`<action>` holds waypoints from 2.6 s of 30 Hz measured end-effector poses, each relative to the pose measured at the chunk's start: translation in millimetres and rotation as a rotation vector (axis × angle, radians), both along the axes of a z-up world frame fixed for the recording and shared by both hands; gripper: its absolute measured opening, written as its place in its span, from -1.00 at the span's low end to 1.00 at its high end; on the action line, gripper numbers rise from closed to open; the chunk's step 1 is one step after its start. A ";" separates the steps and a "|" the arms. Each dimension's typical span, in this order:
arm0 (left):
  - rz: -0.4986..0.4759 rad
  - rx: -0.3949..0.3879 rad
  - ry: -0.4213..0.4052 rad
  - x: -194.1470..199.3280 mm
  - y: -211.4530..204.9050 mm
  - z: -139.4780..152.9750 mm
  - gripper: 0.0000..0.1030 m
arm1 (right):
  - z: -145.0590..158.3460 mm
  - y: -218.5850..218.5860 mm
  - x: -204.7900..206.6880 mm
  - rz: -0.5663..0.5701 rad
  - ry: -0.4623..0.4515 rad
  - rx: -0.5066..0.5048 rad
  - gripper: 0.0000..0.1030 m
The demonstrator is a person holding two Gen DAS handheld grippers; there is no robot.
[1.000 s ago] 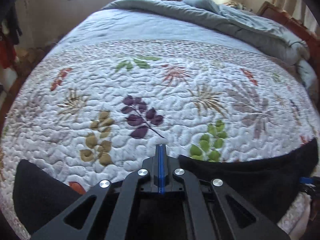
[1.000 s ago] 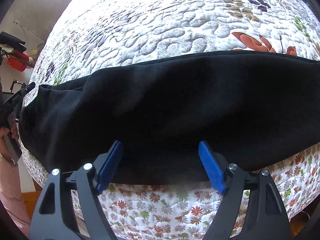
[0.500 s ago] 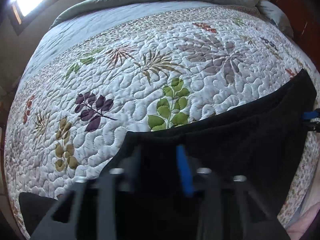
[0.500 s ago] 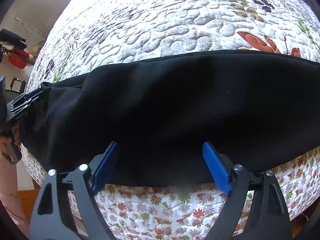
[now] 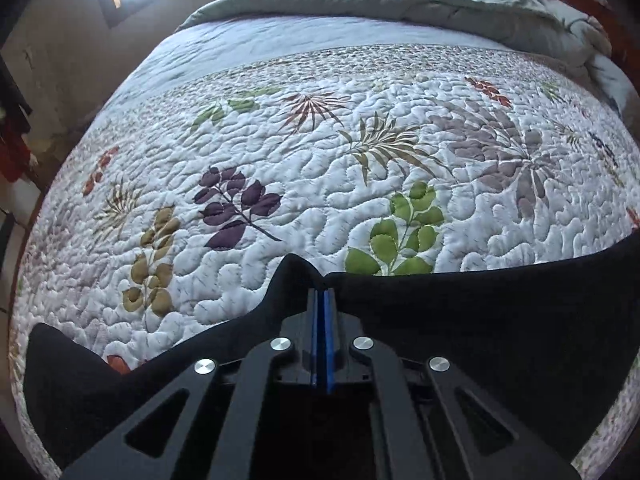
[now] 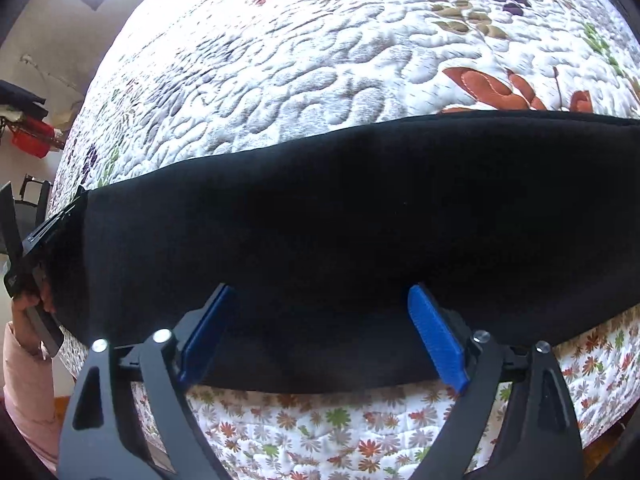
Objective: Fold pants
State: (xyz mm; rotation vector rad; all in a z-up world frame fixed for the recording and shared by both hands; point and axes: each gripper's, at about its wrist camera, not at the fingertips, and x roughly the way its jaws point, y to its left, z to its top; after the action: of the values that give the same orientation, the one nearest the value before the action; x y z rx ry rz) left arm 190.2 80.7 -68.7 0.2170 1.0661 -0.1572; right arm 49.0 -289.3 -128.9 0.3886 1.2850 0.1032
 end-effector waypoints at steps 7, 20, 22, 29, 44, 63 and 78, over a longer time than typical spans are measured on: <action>0.049 -0.117 -0.086 -55.5 -13.6 51.4 -0.27 | 21.7 -19.5 -22.0 -0.022 -0.047 0.010 0.61; -0.063 -0.157 0.108 -119.0 -128.9 -5.1 -0.14 | 24.8 -88.6 -45.7 -0.084 -0.096 0.075 0.52; -0.052 -0.191 0.111 -123.5 -130.9 3.8 -0.14 | 36.2 -122.9 -64.7 -0.154 -0.121 0.093 0.52; -0.097 -0.267 0.145 -145.3 -185.5 8.2 -0.06 | 26.7 -219.3 -112.5 -0.348 -0.104 0.084 0.53; 0.052 -0.281 0.118 -147.1 -228.2 0.1 0.40 | 21.5 -229.2 -91.1 -0.302 -0.194 0.180 -0.91; 0.054 -0.261 0.099 -157.8 -229.5 0.4 0.52 | 25.8 -234.2 -112.5 -0.329 -0.157 0.110 0.08; 0.143 -0.300 0.123 -157.9 -199.1 -1.7 0.54 | 7.3 -245.6 -73.0 -0.338 -0.199 0.221 -0.81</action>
State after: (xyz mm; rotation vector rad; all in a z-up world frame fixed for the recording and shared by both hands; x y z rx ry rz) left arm 32.4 -118.4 -70.3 -0.1411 1.1608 -0.2009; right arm -23.9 -534.9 -121.6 0.7609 0.9993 -0.0030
